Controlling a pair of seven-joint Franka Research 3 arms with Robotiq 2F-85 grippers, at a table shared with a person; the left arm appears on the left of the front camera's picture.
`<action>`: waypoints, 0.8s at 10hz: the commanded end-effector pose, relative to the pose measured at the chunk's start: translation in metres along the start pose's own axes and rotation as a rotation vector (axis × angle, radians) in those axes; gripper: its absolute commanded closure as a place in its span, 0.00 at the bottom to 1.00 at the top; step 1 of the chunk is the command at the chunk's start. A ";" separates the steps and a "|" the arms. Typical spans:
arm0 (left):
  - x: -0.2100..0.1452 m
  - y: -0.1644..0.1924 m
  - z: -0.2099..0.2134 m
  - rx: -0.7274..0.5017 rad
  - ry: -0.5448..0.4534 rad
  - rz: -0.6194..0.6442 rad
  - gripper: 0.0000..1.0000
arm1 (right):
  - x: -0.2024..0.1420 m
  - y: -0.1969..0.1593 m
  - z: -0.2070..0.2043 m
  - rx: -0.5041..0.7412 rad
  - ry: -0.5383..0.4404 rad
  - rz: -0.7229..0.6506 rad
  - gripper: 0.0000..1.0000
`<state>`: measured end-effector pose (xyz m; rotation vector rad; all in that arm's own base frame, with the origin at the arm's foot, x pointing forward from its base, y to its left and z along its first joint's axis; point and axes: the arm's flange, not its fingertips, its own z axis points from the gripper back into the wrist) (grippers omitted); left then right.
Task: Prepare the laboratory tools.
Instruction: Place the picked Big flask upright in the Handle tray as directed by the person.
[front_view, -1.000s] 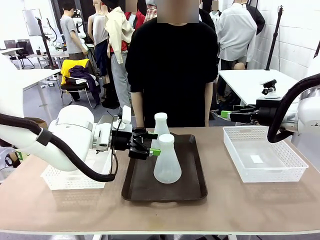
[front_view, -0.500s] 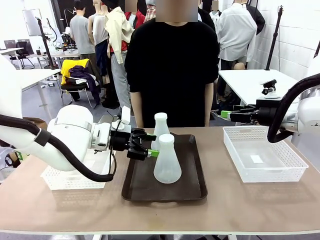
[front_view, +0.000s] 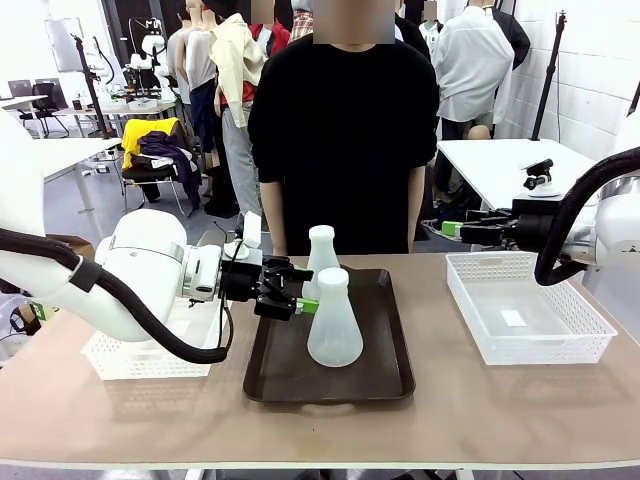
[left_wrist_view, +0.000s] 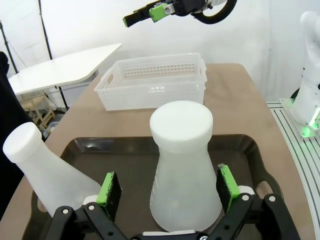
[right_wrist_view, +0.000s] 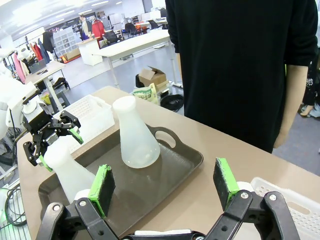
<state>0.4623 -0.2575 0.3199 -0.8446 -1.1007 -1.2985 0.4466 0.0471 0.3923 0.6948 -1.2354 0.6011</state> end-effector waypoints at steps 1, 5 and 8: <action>0.001 -0.001 -0.002 0.007 -0.018 -0.013 0.00 | -0.001 0.003 0.001 -0.009 0.009 -0.010 0.00; 0.001 -0.001 -0.002 0.007 -0.018 -0.013 0.00 | -0.001 0.003 0.001 -0.009 0.009 -0.010 0.00; 0.001 -0.001 -0.002 0.007 -0.018 -0.013 0.00 | -0.001 0.003 0.001 -0.009 0.009 -0.010 0.00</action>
